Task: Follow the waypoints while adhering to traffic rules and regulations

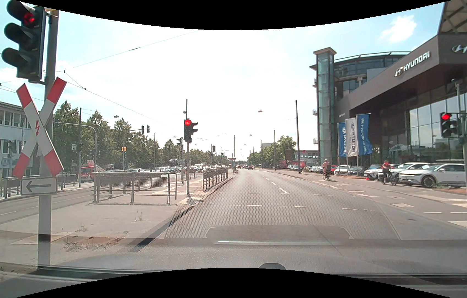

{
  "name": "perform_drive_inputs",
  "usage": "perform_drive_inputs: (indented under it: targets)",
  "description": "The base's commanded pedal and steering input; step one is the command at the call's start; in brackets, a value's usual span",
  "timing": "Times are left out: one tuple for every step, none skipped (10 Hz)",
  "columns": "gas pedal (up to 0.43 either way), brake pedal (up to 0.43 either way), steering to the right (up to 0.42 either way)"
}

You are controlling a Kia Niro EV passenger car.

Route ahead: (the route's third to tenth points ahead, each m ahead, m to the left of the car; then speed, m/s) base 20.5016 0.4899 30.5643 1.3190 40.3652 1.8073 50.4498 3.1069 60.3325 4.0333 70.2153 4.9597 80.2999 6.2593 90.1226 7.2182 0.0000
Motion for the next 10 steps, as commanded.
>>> perform_drive_inputs:
  targets:
    - [0.000,0.220,-0.010]
    - [0.000,0.220,-0.010]
    - [0.000,0.226,-0.010]
    - [0.000,0.220,-0.010]
    - [0.000,0.220,-0.010]
    - [0.000,0.226,-0.010]
    - [0.000,0.226,-0.010]
    - [0.000,0.220,-0.010]
    - [0.000,0.159,-0.010]
    - [0.000,0.000,-0.010]
